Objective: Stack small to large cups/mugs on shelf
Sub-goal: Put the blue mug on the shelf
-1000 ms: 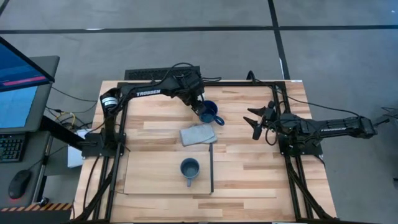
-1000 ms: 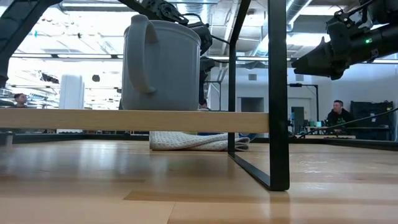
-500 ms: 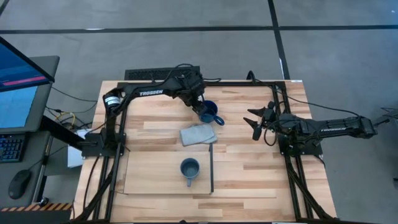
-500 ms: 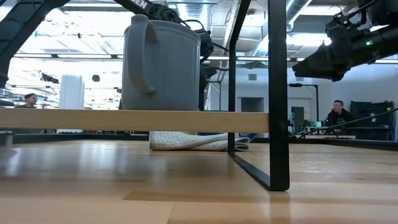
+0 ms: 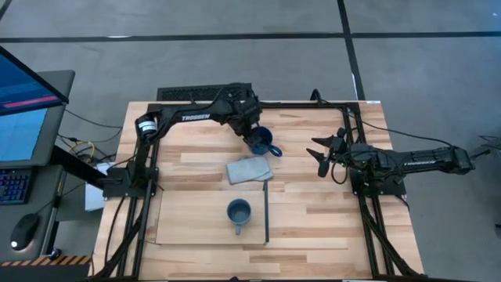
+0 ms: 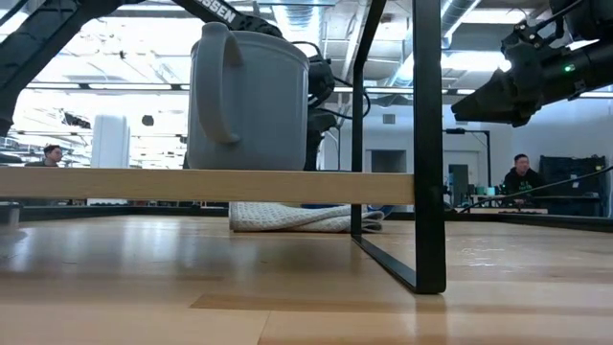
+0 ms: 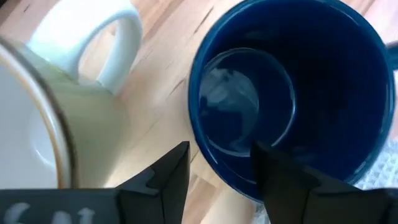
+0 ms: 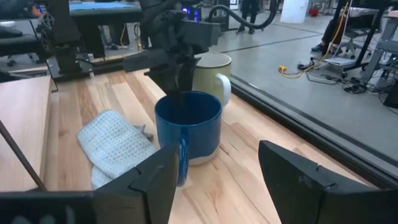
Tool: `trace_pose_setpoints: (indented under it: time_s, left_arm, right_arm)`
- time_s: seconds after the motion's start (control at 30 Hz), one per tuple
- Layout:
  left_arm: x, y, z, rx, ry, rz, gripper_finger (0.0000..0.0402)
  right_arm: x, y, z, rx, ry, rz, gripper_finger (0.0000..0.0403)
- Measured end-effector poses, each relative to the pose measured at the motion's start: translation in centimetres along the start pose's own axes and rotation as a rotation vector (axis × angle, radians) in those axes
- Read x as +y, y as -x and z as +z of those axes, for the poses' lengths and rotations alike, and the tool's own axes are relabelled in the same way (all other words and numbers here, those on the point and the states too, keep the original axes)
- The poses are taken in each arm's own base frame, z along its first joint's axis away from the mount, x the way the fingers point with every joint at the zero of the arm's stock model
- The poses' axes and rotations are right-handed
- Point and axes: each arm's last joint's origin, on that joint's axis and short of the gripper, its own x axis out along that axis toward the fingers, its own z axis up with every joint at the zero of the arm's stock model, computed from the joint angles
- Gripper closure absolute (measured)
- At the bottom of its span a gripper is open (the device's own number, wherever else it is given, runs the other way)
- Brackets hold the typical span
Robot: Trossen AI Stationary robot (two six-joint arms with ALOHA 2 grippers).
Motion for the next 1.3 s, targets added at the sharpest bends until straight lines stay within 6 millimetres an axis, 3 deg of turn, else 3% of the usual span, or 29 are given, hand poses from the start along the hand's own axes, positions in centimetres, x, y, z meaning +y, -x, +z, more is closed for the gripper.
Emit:
trace_pose_setpoints:
  time_s: [0.57, 1.3]
  left_arm:
    - [-0.8, 0.4, 0.1, 0.001, -0.026, -0.013, 0.0358]
    - [-2.5, 0.3, -0.9, 0.036, -0.126, -0.02, 0.0365]
  right_arm:
    - [0.0, 0.0, -0.1, 0.013, 0.005, -0.001, 0.0159]
    - [-0.1, 0.0, -0.7, 0.068, 0.006, -0.006, 0.0159]
